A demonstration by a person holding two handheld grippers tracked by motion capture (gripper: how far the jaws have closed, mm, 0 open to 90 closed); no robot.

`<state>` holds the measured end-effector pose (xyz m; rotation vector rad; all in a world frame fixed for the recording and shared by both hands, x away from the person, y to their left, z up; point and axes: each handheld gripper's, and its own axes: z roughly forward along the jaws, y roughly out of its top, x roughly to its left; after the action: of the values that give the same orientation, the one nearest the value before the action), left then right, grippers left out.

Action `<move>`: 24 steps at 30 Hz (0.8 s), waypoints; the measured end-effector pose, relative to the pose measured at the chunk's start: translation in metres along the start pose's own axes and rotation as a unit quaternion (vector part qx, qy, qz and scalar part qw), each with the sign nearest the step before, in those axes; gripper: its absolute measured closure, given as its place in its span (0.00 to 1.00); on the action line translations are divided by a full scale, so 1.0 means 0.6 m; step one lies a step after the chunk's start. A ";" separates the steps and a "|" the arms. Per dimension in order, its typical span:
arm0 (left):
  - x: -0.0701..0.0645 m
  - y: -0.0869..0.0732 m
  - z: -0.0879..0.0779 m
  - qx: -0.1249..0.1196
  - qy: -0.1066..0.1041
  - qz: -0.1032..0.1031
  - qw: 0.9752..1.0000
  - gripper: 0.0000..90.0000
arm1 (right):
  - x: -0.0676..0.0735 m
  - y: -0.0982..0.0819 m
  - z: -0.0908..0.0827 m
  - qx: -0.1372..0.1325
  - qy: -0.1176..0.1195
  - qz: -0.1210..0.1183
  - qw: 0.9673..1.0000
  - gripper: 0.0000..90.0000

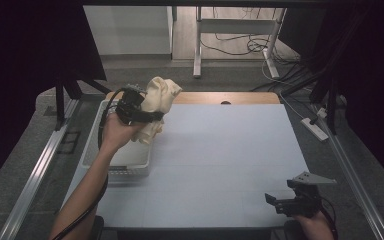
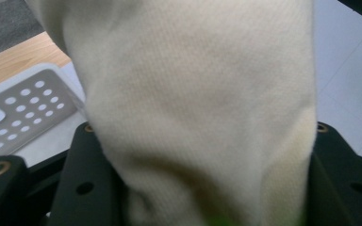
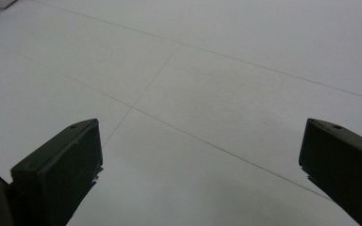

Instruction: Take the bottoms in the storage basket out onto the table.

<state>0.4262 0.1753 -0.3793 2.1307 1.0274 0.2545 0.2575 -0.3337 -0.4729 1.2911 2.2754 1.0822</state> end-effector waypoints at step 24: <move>-0.053 0.031 0.061 0.014 -0.026 0.031 0.999 0.53 | 0.000 0.000 0.000 0.000 0.002 0.000 1.000 0.00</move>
<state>0.4329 0.1244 -0.3877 2.1851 0.9404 0.2153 0.2576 -0.3339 -0.4730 1.2902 2.2794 1.0850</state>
